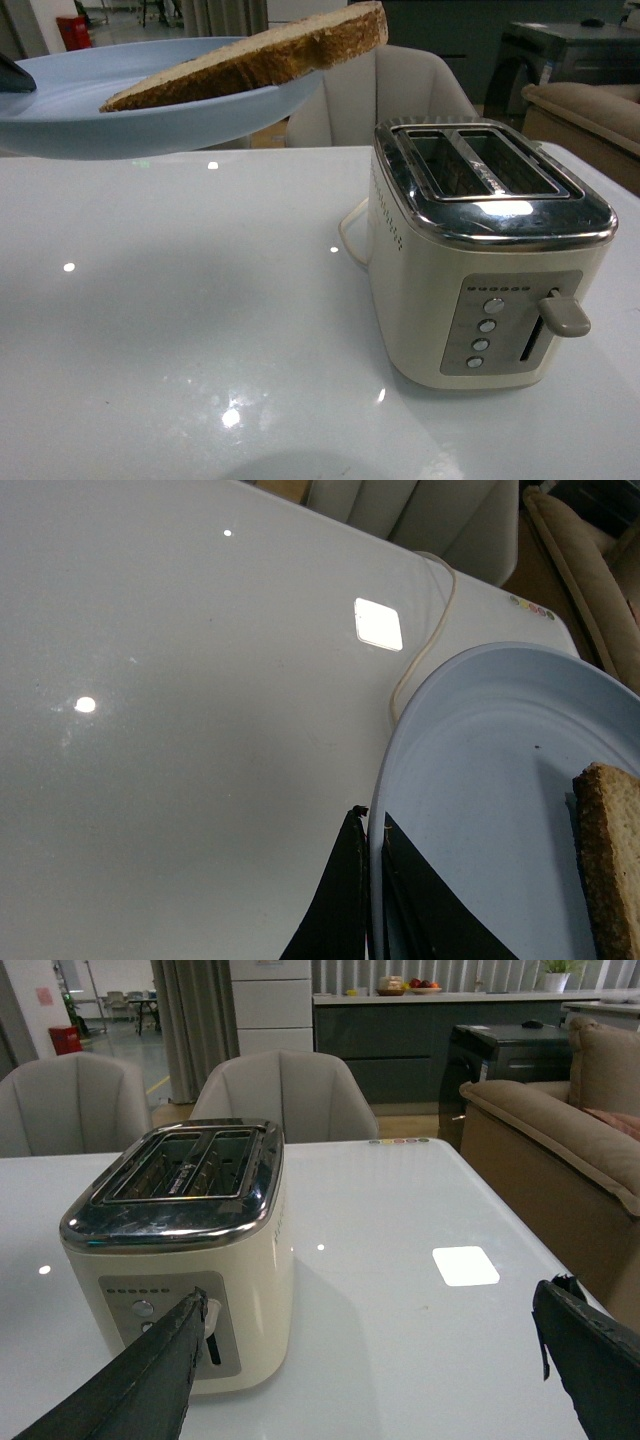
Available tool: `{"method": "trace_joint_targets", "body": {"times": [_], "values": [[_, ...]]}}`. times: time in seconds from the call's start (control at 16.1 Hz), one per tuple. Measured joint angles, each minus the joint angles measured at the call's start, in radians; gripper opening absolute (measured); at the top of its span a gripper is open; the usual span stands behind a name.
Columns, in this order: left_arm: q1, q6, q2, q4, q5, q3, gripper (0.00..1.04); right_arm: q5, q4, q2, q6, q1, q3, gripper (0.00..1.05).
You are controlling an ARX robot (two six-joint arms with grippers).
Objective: Left arm holds plate, right arm toasts bread
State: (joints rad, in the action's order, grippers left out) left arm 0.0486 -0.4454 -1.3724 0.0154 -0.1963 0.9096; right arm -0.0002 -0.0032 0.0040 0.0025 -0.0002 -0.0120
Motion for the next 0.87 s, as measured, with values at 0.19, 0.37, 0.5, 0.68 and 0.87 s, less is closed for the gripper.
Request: {"method": "trace_joint_targets", "body": {"times": [0.19,0.37,0.5,0.68,0.87], "values": [[0.001,0.003,0.0,0.006,0.001,0.006,0.03,0.0,0.0,0.0,0.0,0.0,0.0,0.98],[0.001,0.011,0.0,-0.01,-0.01,0.007,0.03,0.0,0.0,0.0,0.0,0.0,0.0,0.98],[0.001,0.015,0.0,-0.01,-0.011,0.007,0.03,0.0,0.0,0.0,0.0,0.0,0.0,0.98],[0.001,0.016,0.0,-0.01,-0.011,0.007,0.03,0.0,0.0,0.0,0.0,0.0,0.0,0.98],[0.001,0.016,0.0,-0.01,-0.011,0.007,0.03,0.0,0.0,0.0,0.0,0.0,0.0,0.98]]}}
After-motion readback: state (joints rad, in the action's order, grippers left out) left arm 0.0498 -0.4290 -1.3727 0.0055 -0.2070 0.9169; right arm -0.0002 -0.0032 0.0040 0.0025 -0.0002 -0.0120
